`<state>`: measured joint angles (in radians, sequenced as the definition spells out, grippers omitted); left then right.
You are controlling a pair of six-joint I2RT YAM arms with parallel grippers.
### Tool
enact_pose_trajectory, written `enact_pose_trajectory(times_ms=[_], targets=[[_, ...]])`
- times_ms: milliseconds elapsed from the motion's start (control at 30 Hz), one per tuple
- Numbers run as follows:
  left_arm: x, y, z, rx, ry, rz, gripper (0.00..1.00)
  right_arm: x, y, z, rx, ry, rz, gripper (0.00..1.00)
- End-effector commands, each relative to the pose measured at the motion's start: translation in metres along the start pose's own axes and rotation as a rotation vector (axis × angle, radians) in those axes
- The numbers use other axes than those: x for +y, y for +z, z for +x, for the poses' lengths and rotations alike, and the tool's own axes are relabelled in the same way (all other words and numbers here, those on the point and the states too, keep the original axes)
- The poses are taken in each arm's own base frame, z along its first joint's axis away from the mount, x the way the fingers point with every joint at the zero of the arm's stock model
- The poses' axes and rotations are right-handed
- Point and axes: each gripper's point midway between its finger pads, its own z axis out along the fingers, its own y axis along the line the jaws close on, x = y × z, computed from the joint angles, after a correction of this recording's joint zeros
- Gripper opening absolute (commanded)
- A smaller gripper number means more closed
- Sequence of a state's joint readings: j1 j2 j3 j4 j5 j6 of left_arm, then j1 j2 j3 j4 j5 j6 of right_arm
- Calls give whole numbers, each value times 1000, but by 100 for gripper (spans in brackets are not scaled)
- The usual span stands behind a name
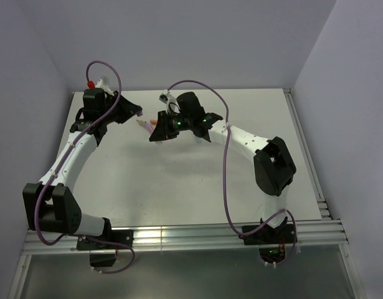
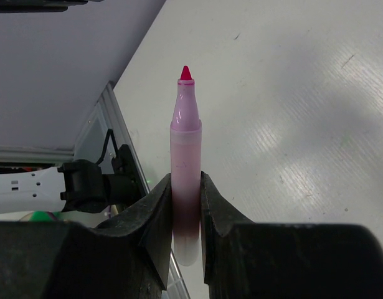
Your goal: Insert the pens into the pen caps
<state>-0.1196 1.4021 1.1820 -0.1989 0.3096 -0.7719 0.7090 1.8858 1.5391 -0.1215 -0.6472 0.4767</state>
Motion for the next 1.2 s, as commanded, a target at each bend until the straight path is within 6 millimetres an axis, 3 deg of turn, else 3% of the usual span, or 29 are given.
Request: enact_pose_trajectory(times_ms=[0,1167], targets=[[-18,-8,-9,-40,17,61,0,19,-4,-13,-33,-55,-32,0],[-20,-7,-4,-30,28,57,0,17,-2,-9,-25,-50,-24,0]])
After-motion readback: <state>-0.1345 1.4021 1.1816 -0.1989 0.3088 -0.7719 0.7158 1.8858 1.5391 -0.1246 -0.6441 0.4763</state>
